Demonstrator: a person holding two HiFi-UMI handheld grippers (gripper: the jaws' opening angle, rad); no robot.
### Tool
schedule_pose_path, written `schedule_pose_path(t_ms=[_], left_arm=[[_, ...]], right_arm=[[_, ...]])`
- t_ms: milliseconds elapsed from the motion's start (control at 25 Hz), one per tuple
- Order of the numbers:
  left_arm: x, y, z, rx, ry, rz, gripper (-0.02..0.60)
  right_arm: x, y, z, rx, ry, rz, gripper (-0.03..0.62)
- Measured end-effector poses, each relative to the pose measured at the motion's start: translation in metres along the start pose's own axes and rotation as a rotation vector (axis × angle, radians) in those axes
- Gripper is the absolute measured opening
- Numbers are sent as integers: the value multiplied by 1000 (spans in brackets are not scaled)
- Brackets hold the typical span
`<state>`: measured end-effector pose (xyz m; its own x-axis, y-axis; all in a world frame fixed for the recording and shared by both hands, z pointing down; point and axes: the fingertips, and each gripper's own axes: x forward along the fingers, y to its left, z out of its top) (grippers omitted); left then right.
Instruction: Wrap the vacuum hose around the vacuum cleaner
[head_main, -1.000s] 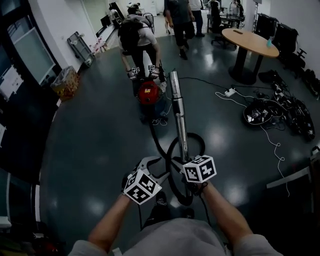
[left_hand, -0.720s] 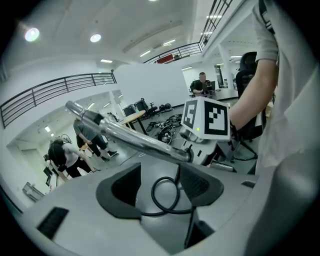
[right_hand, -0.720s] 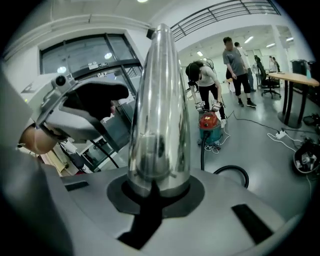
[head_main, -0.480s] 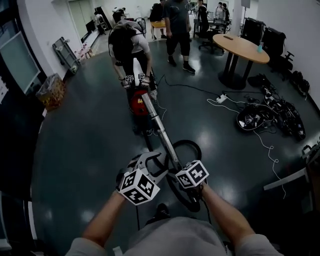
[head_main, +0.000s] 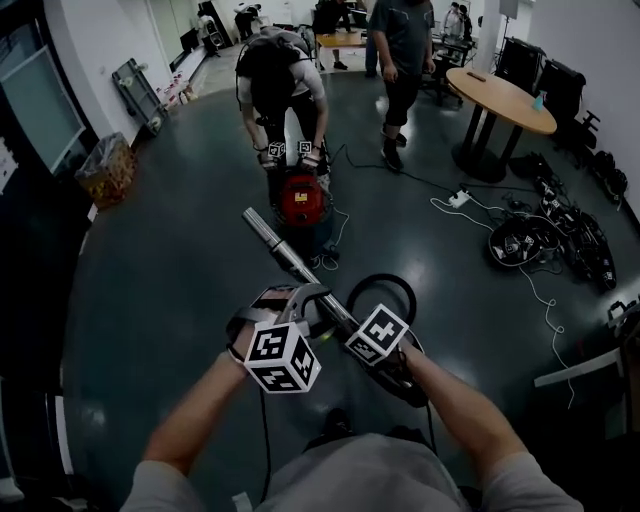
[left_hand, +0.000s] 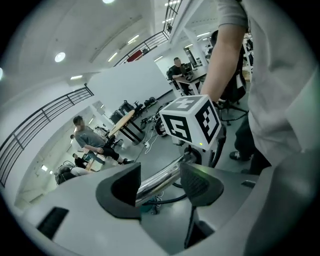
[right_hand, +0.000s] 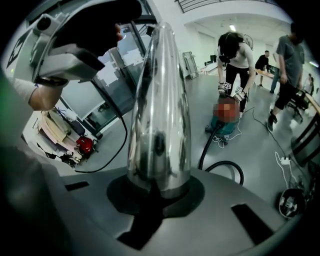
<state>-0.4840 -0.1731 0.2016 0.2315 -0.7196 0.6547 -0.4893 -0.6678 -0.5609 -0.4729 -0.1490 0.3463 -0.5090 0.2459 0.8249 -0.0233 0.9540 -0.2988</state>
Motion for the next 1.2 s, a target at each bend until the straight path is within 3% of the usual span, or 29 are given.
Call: schedule_pose_path(t_ms=[200, 360, 520, 720, 1120, 1200], left_arm=[[7, -4, -28, 95, 105, -150, 255], [22, -17, -39, 112, 179, -255, 255], [37, -30, -67, 72, 281, -348, 255], [69, -52, -65, 17, 331, -464, 255], [134, -52, -45, -112, 384, -548, 252], [144, -49, -43, -122, 389, -537, 165]], right_arm=[[16, -1, 14, -102, 103, 29, 44], [20, -2, 12, -226, 197, 52, 44], [27, -6, 11, -387, 273, 73, 44], [15, -27, -10, -522, 360, 107, 44], [-14, -83, -23, -716, 434, 150, 44], [-16, -93, -27, -725, 448, 163, 44]])
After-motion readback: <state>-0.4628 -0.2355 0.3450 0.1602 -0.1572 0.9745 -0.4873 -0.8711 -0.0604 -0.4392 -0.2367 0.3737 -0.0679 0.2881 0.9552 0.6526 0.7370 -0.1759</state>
